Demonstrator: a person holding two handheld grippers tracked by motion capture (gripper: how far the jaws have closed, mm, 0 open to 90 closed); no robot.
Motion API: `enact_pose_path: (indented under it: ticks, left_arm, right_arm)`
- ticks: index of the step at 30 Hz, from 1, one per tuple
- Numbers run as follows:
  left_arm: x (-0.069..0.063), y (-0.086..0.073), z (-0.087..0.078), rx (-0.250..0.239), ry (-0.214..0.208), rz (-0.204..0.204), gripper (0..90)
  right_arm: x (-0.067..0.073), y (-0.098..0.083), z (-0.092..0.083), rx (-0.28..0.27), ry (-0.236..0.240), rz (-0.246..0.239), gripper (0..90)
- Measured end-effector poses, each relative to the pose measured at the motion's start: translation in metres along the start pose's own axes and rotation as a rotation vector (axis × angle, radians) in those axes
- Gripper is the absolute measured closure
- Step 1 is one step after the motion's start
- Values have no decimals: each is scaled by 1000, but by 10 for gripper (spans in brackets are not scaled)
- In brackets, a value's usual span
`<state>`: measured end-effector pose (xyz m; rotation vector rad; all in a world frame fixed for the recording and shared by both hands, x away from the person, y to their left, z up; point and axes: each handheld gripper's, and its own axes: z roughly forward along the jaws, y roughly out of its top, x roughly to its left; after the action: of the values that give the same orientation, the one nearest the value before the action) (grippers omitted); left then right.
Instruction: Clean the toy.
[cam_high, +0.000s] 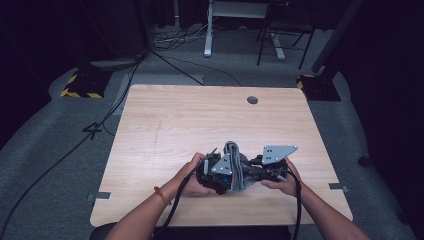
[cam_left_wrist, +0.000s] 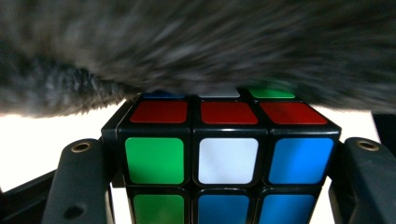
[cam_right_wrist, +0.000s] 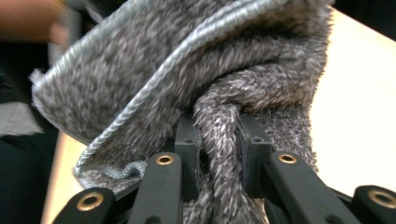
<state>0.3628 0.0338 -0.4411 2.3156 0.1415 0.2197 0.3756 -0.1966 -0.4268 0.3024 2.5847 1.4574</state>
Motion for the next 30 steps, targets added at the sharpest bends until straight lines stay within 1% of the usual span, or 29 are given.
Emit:
enact_pose_path:
  ticks: [3,4,5,6,7,9,11,12,13,14,15,16,17,18,20,21,22,23,25,26,27,28,29,30]
  left_arm:
    - [2,0,-6,-8,17,-1,332]
    - [2,0,-8,-20,15,-1,332]
    - [2,0,-11,-26,24,-4,331]
    - [3,1,-13,-44,33,0,332]
    - [4,2,-18,-62,31,-10,332]
    - [5,3,-23,-91,44,-17,332]
    - [5,3,-24,-88,59,-13,332]
    - [5,3,-23,-84,59,-18,332]
    - [5,3,-21,-70,70,-10,332]
    - [4,3,-20,-58,74,-3,331]
    - [5,2,-20,-60,61,-5,331]
    - [5,2,-20,-62,55,-7,331]
    - [5,1,-20,-68,58,-9,331]
    - [6,1,-21,-71,65,-14,331]
    - [7,0,-24,-101,52,-31,331]
    - [7,1,-24,-123,32,-40,331]
    - [5,2,-25,-136,10,-35,331]
    - [2,4,-24,-141,2,-21,332]
    - [-3,8,-23,-132,1,2,332]
    - [-6,10,-21,-135,-10,10,331]
    - [-8,11,-20,-132,-17,21,332]
    - [-10,12,-20,-128,-22,28,332]
    - [-12,13,-19,-114,-20,47,332]
    - [-13,13,-18,-109,-19,45,332]
  right_arm:
    - [-8,-7,1,42,-22,25,739]
    - [-10,-8,2,52,-19,33,739]
    - [-11,-10,3,62,-15,40,739]
    - [-12,-11,3,75,-18,38,739]
    - [-12,-12,6,100,-24,32,739]
    - [-11,-15,12,121,-1,36,738]
    - [-9,-16,17,138,16,29,737]
    - [-8,-16,20,134,31,33,735]
    - [-6,-16,22,128,52,40,734]
    - [-3,-16,25,121,80,33,733]
    - [-1,-15,26,117,88,20,733]
    - [2,-15,27,126,86,2,733]
    - [3,-14,26,126,86,-2,733]
    - [3,-14,25,122,89,1,733]
    - [1,-14,22,105,98,16,733]
    - [0,-14,21,102,94,18,733]
    - [0,-13,21,105,75,12,733]
    - [1,-12,22,115,60,10,733]
    - [2,-12,24,127,43,10,733]
    - [2,-12,25,133,37,10,732]
    - [2,-13,26,138,17,9,732]
    - [1,-13,25,134,7,18,733]
    - [0,-13,25,128,3,26,732]
    - [-2,-13,22,115,-6,33,732]
